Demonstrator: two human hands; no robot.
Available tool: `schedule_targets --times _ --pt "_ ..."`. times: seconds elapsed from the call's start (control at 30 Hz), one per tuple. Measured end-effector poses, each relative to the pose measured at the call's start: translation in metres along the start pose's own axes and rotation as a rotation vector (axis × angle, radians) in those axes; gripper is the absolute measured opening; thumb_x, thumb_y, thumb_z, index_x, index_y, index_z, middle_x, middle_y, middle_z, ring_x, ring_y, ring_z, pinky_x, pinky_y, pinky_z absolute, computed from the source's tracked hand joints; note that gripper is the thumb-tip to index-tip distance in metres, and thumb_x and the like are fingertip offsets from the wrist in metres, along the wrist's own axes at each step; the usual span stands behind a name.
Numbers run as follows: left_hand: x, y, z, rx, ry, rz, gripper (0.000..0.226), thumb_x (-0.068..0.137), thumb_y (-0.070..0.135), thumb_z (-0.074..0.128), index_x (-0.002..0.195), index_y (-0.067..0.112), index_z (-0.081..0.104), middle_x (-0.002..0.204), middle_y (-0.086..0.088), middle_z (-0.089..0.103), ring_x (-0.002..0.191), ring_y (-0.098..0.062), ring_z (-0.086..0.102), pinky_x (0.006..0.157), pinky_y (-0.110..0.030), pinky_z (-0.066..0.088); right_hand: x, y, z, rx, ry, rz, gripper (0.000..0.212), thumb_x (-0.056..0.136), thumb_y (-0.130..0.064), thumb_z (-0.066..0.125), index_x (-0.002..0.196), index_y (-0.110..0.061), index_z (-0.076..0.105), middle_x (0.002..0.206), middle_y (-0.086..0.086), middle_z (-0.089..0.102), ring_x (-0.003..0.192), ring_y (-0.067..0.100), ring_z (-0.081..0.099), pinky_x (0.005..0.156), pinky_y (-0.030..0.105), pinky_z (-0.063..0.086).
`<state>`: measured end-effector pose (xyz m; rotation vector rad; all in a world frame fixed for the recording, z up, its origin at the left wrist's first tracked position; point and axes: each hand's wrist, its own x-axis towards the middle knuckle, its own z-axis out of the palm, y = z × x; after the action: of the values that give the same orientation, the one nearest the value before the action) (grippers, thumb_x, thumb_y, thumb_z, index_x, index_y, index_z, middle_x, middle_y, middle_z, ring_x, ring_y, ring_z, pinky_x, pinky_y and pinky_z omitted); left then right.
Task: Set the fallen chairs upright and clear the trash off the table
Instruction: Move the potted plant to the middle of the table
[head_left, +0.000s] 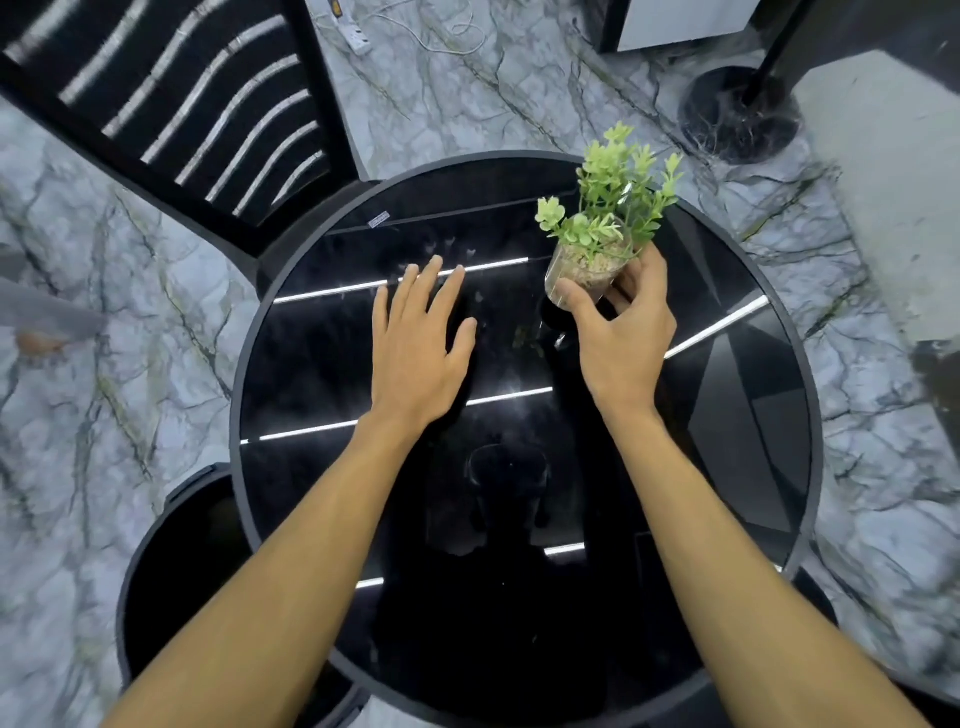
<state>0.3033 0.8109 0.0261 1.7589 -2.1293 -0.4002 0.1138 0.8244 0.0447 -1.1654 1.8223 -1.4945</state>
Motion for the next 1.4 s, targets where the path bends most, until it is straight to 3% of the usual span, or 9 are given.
schedule_targets --times 0.2,0.37,0.5,0.9,1.07,1.4 --pt "-0.058 -0.007 -0.012 -0.019 -0.04 -0.032 0.053 0.1 0.036 0.043 0.151 0.024 0.036 0.161 0.001 0.027 0.151 -0.018 0.015 0.123 -0.046 0.006 -0.051 -0.009 -0.008 0.012 -0.054 -0.016 0.066 0.077 -0.027 0.08 0.134 -0.031 0.047 0.119 -0.017 0.065 0.11 -0.003 0.06 0.093 0.013 0.047" --pt "-0.103 -0.016 -0.009 -0.016 -0.071 -0.057 0.052 0.101 0.037 0.041 0.151 0.025 0.035 0.162 0.002 0.024 0.151 -0.016 0.012 0.123 -0.044 0.004 -0.086 -0.006 -0.007 0.031 -0.11 -0.001 0.064 0.079 -0.029 0.08 0.134 -0.029 0.048 0.121 -0.016 0.064 0.113 0.0 0.061 0.095 0.018 0.049" --pt "-0.128 -0.023 -0.005 0.024 -0.082 -0.059 0.051 0.102 0.038 0.04 0.151 0.025 0.034 0.163 0.002 0.022 0.152 -0.016 0.009 0.123 -0.044 0.002 -0.104 -0.001 -0.005 0.032 -0.136 0.018 0.063 0.079 -0.03 0.08 0.133 -0.033 0.048 0.122 -0.019 0.063 0.114 0.0 0.06 0.093 0.012 0.046" --pt "-0.134 -0.027 0.001 0.116 -0.08 -0.043 0.054 0.101 0.041 0.033 0.153 0.025 0.03 0.164 0.002 0.017 0.153 -0.016 0.005 0.123 -0.044 0.001 -0.123 0.011 -0.001 0.012 -0.167 0.023 0.066 0.079 -0.032 0.08 0.136 -0.028 0.046 0.127 -0.016 0.06 0.119 -0.001 0.056 0.097 0.012 0.044" --pt "-0.134 -0.028 0.003 0.12 -0.072 -0.043 0.054 0.101 0.04 0.034 0.153 0.025 0.031 0.164 0.001 0.019 0.153 -0.017 0.007 0.123 -0.044 0.002 -0.127 0.013 -0.001 -0.012 -0.186 0.025 0.07 0.081 -0.034 0.079 0.14 -0.022 0.043 0.133 -0.01 0.058 0.123 0.003 0.054 0.103 0.019 0.044" --pt "-0.135 -0.028 0.002 0.12 -0.067 -0.044 0.053 0.102 0.04 0.036 0.153 0.025 0.031 0.164 0.002 0.019 0.152 -0.016 0.007 0.123 -0.046 0.004 -0.129 0.013 -0.005 -0.026 -0.205 0.01 0.068 0.081 -0.033 0.079 0.138 -0.028 0.042 0.132 -0.014 0.058 0.121 0.0 0.054 0.099 0.011 0.041"
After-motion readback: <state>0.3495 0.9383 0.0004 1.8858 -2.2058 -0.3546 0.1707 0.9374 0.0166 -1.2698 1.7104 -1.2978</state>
